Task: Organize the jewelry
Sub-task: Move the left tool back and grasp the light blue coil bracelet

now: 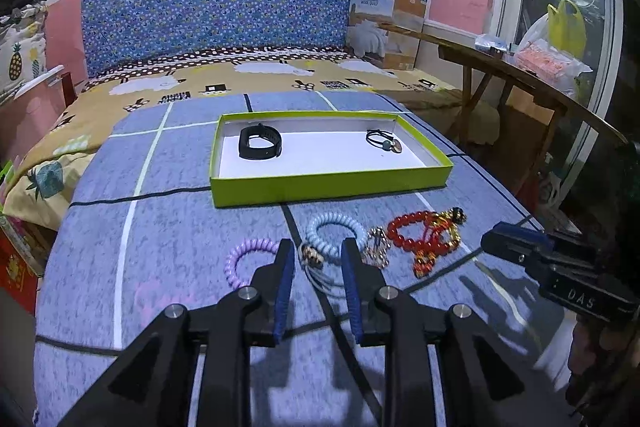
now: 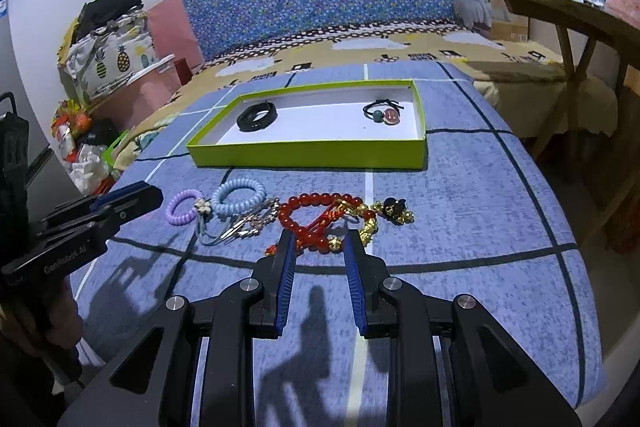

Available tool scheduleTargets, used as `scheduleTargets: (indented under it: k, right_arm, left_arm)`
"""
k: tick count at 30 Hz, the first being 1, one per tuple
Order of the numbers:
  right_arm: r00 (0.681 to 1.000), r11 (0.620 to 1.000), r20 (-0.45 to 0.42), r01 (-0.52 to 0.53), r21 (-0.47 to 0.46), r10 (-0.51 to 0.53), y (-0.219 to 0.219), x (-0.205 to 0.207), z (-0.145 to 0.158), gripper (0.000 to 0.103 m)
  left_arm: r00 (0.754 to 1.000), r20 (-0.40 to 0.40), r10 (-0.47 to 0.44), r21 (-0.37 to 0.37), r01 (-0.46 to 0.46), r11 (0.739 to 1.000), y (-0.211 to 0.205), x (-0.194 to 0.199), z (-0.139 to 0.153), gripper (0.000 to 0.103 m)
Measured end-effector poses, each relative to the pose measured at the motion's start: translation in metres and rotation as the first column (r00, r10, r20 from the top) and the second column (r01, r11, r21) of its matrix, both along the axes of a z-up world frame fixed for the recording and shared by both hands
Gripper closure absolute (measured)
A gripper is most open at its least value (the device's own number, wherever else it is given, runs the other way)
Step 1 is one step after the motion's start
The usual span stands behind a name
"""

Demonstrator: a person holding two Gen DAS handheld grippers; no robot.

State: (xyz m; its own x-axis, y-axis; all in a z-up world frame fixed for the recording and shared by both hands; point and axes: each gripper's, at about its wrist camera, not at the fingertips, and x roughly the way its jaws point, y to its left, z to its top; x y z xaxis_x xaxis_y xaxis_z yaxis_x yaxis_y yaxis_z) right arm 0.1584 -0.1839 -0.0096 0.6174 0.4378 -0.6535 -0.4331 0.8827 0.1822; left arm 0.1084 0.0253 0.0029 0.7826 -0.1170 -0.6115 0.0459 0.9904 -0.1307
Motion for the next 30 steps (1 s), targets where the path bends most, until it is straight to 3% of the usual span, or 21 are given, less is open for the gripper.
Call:
scheduleTargets:
  k: [14,22,30]
  right_arm:
    - [0.997,0.995,-0.018,0.077,-0.069,-0.079,-0.019,0.043,-0.011,0.078]
    - [0.999,0.990,-0.043,0.021,-0.139,-0.027,-0.006,0.057,-0.022,0.078]
    - [0.996,0.991,-0.083,0.009,-0.135,-0.020,-0.010,0.071,-0.026,0.078]
  left_arm:
    - [0.995,-0.103,0.002,-0.013,-0.003,1.000,-0.001,0.053,-0.024,0.078]
    - [0.988,-0.151,-0.002,0.004,0.003,1.000,-0.006,0.066,-0.030,0.078]
    - [0.978,-0.210,-0.001,-0.009,-0.001,1.000,-0.006,0.077,-0.038,0.078]
